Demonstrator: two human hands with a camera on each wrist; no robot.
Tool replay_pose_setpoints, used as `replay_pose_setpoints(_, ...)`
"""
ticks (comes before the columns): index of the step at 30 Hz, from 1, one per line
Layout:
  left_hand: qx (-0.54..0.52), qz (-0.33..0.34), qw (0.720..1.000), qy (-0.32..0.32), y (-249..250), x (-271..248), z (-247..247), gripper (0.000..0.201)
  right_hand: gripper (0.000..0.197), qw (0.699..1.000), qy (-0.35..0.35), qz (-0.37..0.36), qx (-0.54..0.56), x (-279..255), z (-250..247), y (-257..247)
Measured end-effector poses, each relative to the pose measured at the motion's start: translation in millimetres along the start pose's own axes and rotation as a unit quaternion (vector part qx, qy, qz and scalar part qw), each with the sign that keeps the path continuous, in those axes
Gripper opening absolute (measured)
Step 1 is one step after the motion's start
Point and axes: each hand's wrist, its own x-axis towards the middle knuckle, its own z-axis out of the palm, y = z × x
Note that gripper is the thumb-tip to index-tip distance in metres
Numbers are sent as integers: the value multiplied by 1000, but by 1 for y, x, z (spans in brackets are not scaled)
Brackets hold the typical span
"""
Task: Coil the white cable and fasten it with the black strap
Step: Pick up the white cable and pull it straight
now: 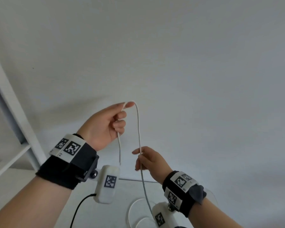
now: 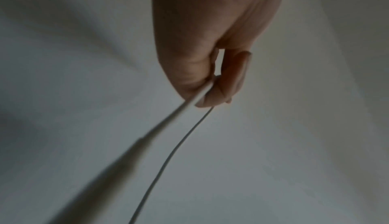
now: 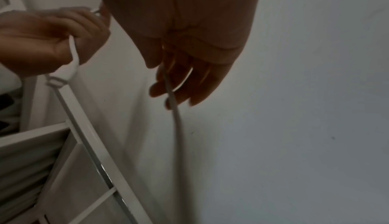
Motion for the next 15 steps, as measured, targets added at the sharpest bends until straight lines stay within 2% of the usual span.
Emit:
replay_pose_setpoints(3, -55, 35, 998, -7, 16, 1, -5, 32, 21, 999, 10, 25, 42, -1, -1, 1)
replay_pose_setpoints(6, -60, 69, 996, 17, 25, 4, -11, 32, 12, 998, 23, 31, 54, -4, -4, 6)
replay_pose_setpoints(8, -66, 92, 993, 32, 29, 6, -14, 31, 5, 995, 51, 51, 65, -7, -7, 12)
replay_pose_setpoints(10, -63, 107, 991, 46, 29, 9, -17, 33, 6, 992, 87, 72, 56, -9, -10, 18)
replay_pose_setpoints(13, -28, 103, 993, 48, 19, 11, -19, 34, 13, 990, 121, 58, -40, -11, -16, 23)
replay_pose_setpoints(15, 21, 102, 993, 61, 10, 13, -18, 32, 13, 985, 111, 37, -129, -12, -18, 21)
